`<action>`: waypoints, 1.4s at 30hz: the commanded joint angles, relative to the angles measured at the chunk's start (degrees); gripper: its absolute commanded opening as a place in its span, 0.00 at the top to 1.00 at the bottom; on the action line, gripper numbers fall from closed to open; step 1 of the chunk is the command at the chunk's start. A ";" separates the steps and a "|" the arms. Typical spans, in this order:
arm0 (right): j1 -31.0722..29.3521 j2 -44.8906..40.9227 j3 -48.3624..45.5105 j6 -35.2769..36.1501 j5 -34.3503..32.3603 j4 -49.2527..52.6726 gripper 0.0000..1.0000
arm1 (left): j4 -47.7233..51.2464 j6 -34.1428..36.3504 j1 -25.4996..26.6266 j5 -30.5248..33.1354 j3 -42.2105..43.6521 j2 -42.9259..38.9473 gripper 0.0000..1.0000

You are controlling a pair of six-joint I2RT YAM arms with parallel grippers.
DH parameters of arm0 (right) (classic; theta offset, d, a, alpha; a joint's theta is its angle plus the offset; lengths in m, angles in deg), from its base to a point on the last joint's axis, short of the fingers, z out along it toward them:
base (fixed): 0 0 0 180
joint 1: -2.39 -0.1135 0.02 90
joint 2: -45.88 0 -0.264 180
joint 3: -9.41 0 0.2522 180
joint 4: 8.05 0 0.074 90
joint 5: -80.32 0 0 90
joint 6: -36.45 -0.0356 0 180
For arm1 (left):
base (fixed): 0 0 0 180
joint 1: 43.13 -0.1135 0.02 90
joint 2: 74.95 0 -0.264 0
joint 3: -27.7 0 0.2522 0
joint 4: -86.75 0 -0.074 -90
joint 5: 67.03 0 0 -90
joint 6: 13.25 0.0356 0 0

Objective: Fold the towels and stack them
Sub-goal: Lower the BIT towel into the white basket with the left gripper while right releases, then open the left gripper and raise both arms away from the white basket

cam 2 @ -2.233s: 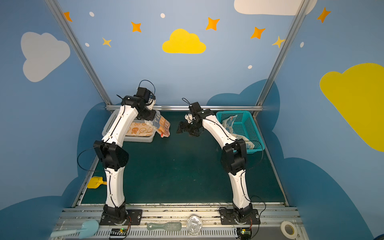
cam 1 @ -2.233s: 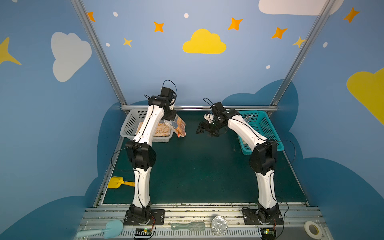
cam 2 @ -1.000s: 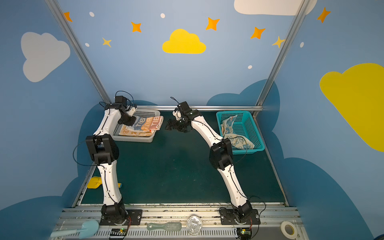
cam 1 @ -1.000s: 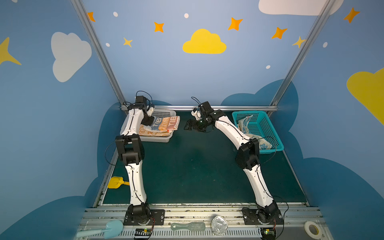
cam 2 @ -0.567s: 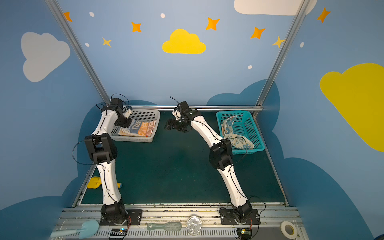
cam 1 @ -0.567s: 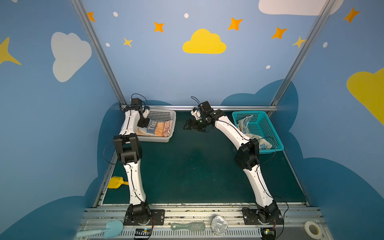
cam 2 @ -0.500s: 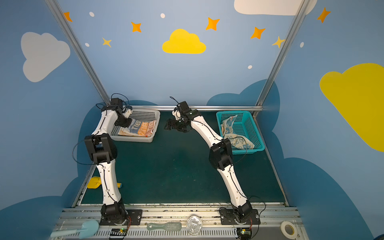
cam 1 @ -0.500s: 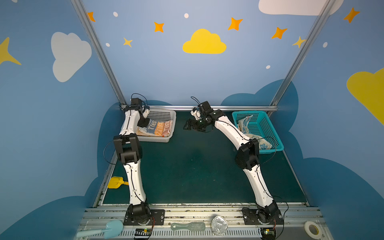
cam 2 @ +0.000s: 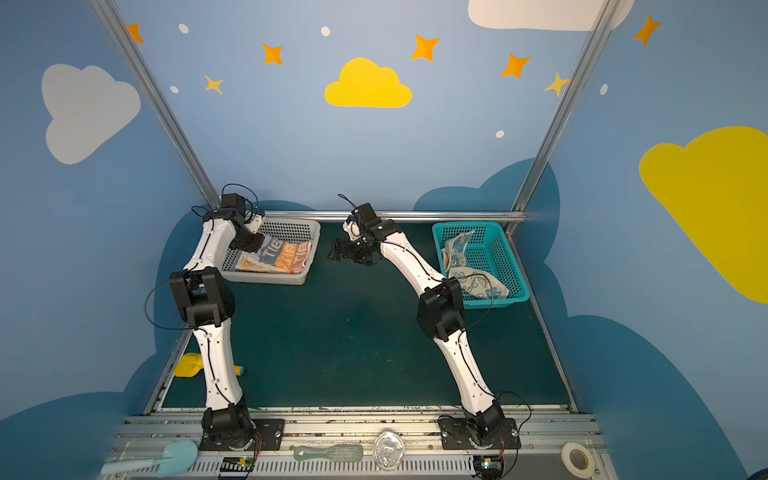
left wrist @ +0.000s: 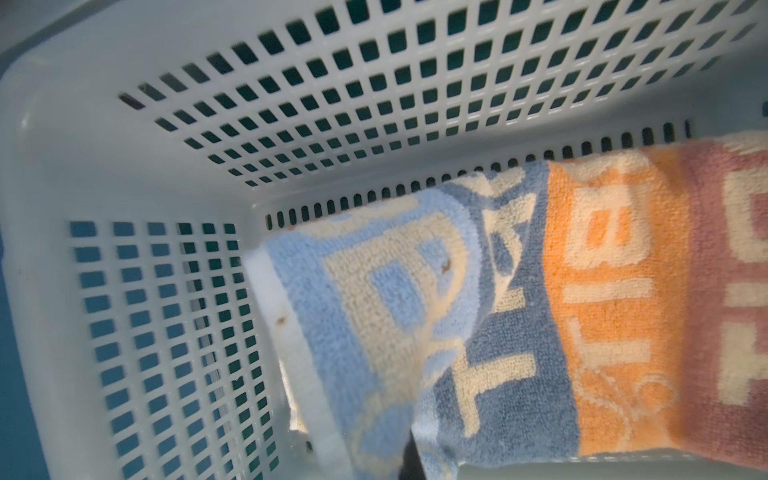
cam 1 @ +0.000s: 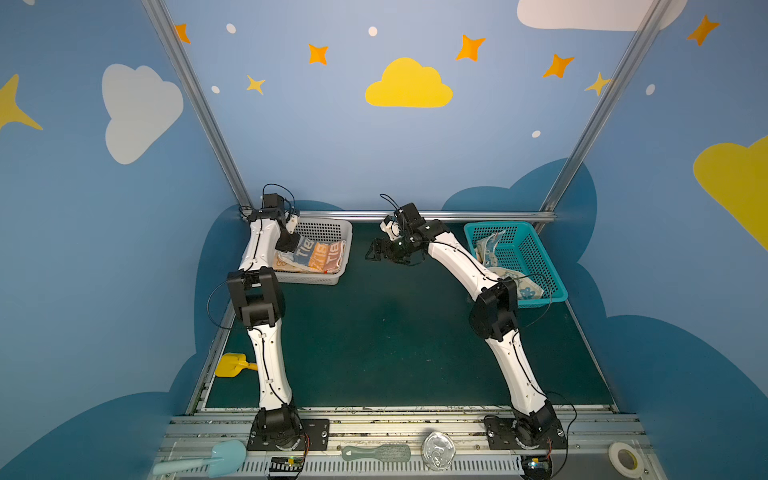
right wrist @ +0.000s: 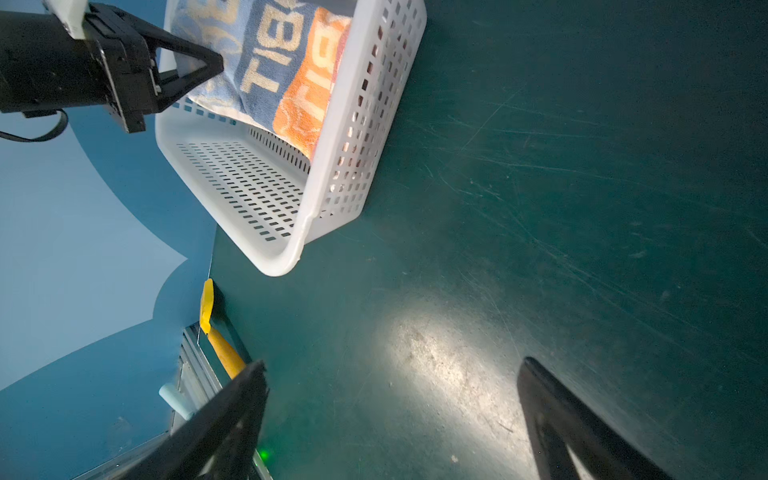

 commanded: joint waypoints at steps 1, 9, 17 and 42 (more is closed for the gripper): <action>-0.56 0.67 1.60 -0.54 -0.67 -0.32 0.06 | -0.69 -0.29 -1.05 0.23 -0.61 -2.35 0.97; -0.56 0.83 1.65 -0.62 -0.63 -0.26 0.06 | -1.36 -0.77 -1.70 0.21 -0.55 -1.45 0.97; -0.56 0.77 1.66 -0.14 -0.62 0.45 0.06 | -1.92 -2.44 -1.71 4.46 -1.75 1.57 0.84; 12.36 -26.42 -20.30 1.69 -28.06 10.96 0.04 | -23.24 -7.78 20.78 11.51 18.17 -28.34 0.01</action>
